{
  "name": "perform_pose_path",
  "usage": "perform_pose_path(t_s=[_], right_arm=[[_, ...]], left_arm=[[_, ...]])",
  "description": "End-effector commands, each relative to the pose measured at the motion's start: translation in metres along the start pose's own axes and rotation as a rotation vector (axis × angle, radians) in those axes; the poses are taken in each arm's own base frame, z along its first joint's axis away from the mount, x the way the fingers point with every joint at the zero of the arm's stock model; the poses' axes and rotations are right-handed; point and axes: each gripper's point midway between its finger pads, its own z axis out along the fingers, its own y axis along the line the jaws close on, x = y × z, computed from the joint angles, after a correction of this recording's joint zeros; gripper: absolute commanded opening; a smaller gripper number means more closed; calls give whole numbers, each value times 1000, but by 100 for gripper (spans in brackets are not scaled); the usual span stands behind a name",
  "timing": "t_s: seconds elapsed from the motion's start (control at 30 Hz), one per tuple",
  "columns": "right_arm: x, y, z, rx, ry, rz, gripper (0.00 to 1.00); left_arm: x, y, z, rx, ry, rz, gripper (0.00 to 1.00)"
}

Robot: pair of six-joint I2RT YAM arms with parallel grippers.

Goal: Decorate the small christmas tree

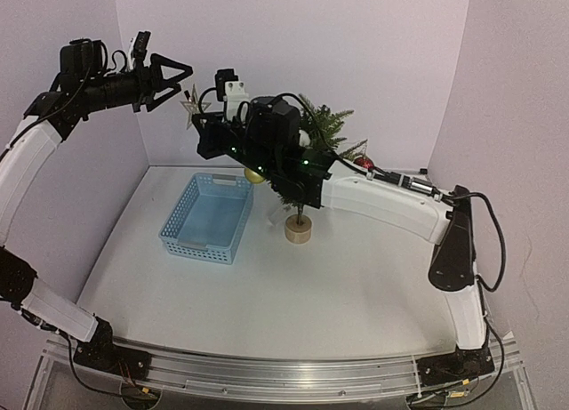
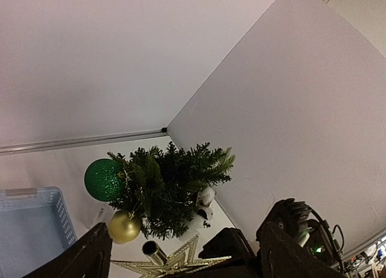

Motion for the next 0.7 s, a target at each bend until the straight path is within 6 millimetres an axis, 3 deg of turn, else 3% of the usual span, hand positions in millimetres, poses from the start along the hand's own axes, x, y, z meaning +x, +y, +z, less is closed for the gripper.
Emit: perform_pose_path(t_s=[0.0,0.07,0.13,0.27,0.33,0.47,0.67], right_arm=[[-69,21,-60,-98,15,21,0],[-58,33,-86,-174,155,-3,0],[-42,44,-111,-250,315,-26,0],[2,46,-157,-315,619,-54,0],[21,43,-173,-319,724,-64,0],[44,34,-193,-305,885,-101,0],[67,24,-204,-295,1009,-170,0]], left_arm=[[-4,-57,-38,122,-37,512,94],[16,-83,-50,265,0,754,94],[42,-94,-59,395,73,883,93],[94,-76,-60,500,235,954,95],[117,-64,-53,513,331,973,95],[168,-65,-40,565,532,1013,92],[180,-73,-32,615,552,970,81]])
